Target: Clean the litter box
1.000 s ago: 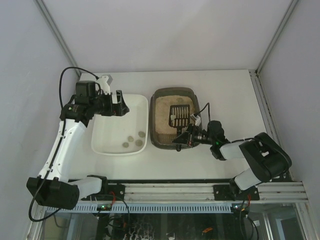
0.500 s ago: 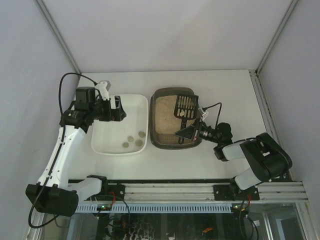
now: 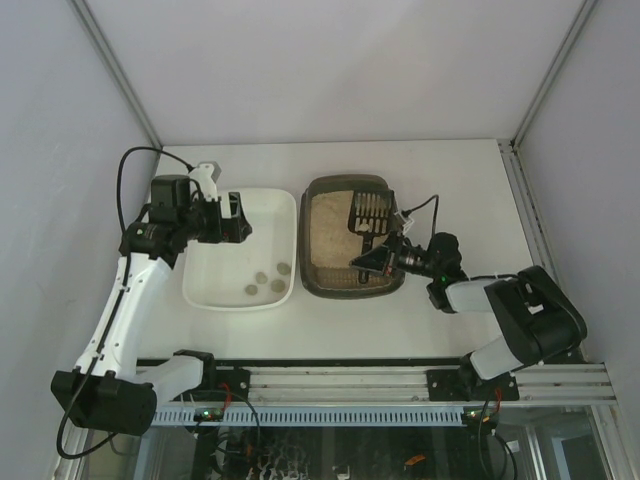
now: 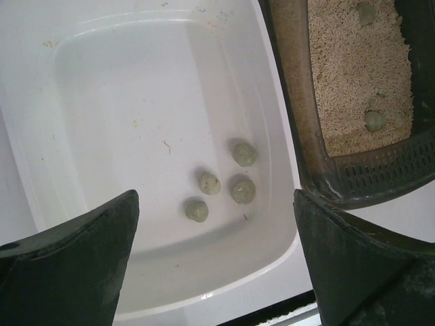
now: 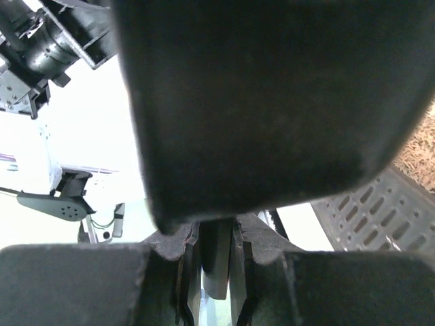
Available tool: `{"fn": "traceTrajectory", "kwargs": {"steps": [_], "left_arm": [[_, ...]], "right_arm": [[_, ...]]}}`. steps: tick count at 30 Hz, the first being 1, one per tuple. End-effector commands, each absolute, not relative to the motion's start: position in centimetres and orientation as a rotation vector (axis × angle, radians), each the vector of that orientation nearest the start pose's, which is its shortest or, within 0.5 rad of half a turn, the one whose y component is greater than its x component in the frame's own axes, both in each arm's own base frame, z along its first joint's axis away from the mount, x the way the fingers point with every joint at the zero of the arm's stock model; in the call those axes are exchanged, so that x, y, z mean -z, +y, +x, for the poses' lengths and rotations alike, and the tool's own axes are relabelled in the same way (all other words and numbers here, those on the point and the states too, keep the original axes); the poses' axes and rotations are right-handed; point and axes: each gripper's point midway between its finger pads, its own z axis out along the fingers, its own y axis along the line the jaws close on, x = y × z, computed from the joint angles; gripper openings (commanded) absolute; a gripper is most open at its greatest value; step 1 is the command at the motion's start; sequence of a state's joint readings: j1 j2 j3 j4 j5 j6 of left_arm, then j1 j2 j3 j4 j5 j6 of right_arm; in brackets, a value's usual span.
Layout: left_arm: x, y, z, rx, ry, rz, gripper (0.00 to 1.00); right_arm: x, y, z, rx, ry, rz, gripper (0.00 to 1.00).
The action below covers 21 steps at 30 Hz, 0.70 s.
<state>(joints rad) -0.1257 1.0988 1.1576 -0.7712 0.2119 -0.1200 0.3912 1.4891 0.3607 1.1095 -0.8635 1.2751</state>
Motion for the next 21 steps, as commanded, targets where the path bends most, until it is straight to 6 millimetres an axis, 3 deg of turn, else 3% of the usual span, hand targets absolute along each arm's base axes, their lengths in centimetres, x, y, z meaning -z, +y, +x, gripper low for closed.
{"fn": "traceTrajectory", "kwargs": {"steps": [1,3,5,6,7,10,13,17,21], "left_arm": [[-23.3,-7.5,29.6,0.345,2.248,0.117,0.99],[-23.8,-6.6,29.9,0.295,2.237,0.077,0.99],[-24.5,-4.5,30.9,0.238,2.212,-0.051,0.99],[-24.7,-3.9,31.3,0.287,2.210,-0.096,1.00],[-25.0,-4.0,31.4,0.424,2.208,-0.119,1.00],[-25.0,-3.3,31.6,0.802,2.197,-0.167,1.00],[-24.9,-2.8,31.2,1.002,2.212,-0.179,1.00],[-25.1,-1.9,30.5,0.964,2.216,-0.157,1.00],[-25.0,-1.4,29.9,0.872,2.198,-0.151,1.00]], "right_arm": [[-17.5,30.2,22.6,-1.925,2.083,-0.106,0.00],[-16.8,31.8,22.5,-1.839,2.196,-0.148,0.00],[-15.3,32.7,22.6,-1.594,2.378,-0.187,0.00],[-15.4,33.2,22.9,-1.456,2.426,-0.245,0.00],[-16.1,34.0,23.6,-1.334,2.430,-0.326,0.00],[-17.1,35.8,23.0,-1.213,2.516,-0.416,0.00],[-16.8,36.5,22.6,-1.021,2.644,-0.482,0.00],[-15.2,37.0,22.4,-0.559,2.700,-0.650,0.00],[-13.5,37.0,23.7,-0.117,2.620,-0.741,0.00]]}}
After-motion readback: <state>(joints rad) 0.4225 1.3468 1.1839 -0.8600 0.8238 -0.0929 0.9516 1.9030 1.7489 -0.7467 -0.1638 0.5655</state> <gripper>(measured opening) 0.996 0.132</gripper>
